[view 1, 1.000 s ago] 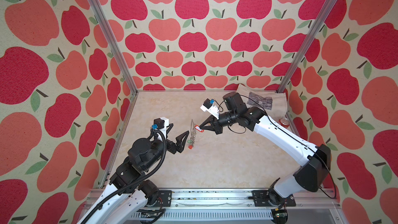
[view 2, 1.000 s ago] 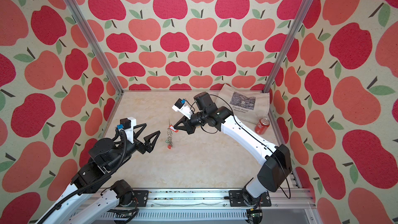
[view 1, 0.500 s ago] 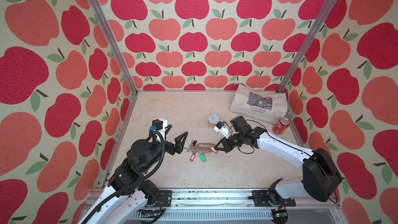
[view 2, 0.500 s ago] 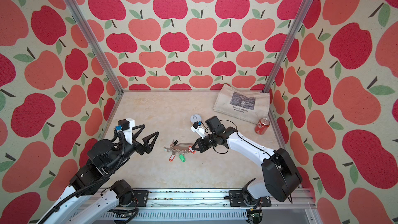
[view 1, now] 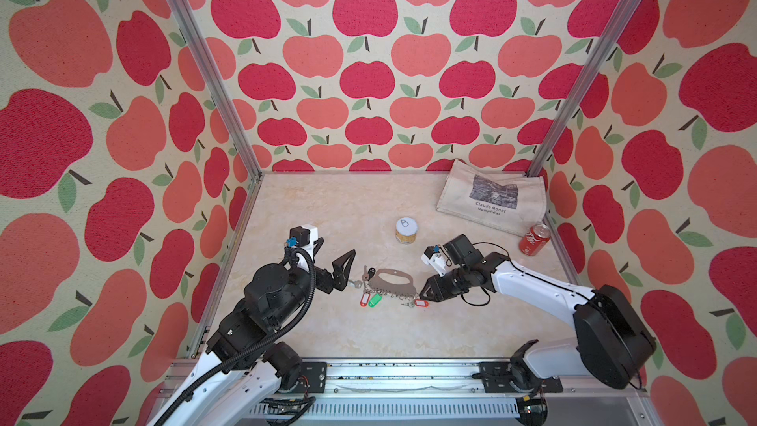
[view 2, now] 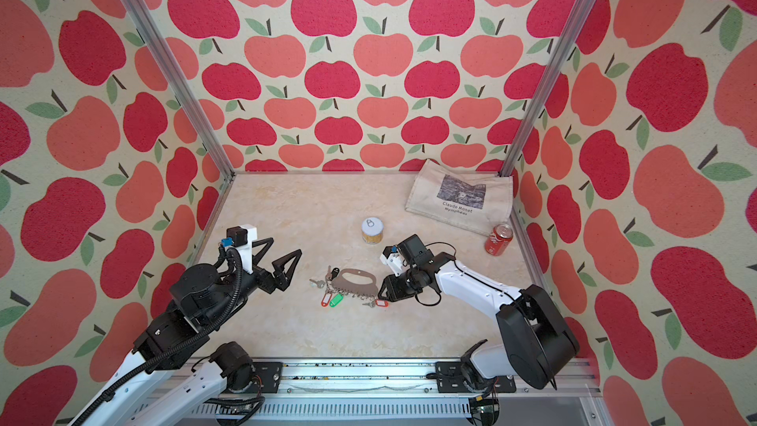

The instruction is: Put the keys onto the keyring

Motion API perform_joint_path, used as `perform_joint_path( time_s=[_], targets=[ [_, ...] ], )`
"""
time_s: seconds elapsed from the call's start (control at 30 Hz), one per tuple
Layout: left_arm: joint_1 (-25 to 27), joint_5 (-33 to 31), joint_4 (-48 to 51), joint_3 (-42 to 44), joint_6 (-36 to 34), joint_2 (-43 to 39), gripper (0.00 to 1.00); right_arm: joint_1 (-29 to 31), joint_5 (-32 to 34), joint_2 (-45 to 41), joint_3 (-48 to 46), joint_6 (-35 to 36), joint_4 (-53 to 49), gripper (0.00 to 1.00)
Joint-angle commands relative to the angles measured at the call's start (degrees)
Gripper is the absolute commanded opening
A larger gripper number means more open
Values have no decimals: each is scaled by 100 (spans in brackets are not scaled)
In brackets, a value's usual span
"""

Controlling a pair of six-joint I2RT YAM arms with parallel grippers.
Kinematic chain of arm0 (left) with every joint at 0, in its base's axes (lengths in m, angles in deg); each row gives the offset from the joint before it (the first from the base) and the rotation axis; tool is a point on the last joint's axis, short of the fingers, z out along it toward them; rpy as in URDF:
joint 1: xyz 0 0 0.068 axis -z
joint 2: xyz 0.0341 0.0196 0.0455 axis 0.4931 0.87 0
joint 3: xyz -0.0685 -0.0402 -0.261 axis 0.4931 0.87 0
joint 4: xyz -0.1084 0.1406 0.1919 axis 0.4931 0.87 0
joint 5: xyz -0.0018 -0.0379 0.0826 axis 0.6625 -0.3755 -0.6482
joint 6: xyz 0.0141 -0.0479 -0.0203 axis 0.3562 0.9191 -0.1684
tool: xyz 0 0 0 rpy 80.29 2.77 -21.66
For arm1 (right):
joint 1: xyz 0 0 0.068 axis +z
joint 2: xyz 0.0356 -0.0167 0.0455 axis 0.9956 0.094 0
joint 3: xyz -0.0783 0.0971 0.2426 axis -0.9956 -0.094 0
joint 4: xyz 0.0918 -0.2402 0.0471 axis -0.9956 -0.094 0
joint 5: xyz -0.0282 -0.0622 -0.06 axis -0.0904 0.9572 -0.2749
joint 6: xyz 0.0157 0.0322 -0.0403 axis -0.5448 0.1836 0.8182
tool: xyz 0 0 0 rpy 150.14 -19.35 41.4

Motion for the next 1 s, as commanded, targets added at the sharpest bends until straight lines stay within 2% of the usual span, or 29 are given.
perform_joint_path(
  time_s=[0.0, 0.2, 0.3, 0.33, 0.53, 0.67, 0.77, 0.87, 0.97],
  targets=[
    [-30, -495, 271, -111, -2, 130, 99, -209, 679, -446, 31, 47, -240, 46],
    [-188, -1271, -1, 54, -334, 551, 99, -884, 1116, -893, 440, 646, -140, 75],
    [-484, -1344, -433, 243, -483, 815, 99, -1246, 1255, -1126, 519, 1001, 205, 95],
    [-587, -1377, -651, 340, -596, 905, 99, -1369, 1370, -1209, 499, 1155, 364, 99],
    [-1244, -1400, -2123, 1033, -841, 1390, 99, -2016, 2705, -1431, 71, 1861, 1554, 99],
    [-1599, -1383, -2960, 1293, -1140, 1925, 99, -2392, 3622, -1389, -709, 2230, 3010, 99],
    [-1709, -1552, -3788, 1552, -1695, 2363, 99, -2770, 3636, -1152, -1298, 2375, 4213, 99],
    [-1937, -1629, -4479, 1725, -2200, 2830, 99, -2818, 3691, -773, -1982, 2813, 5816, 99],
    [-2338, -1419, -5134, 1983, -2371, 3116, 99, -2815, 3803, -318, -2064, 2983, 6440, 99]
  ],
)
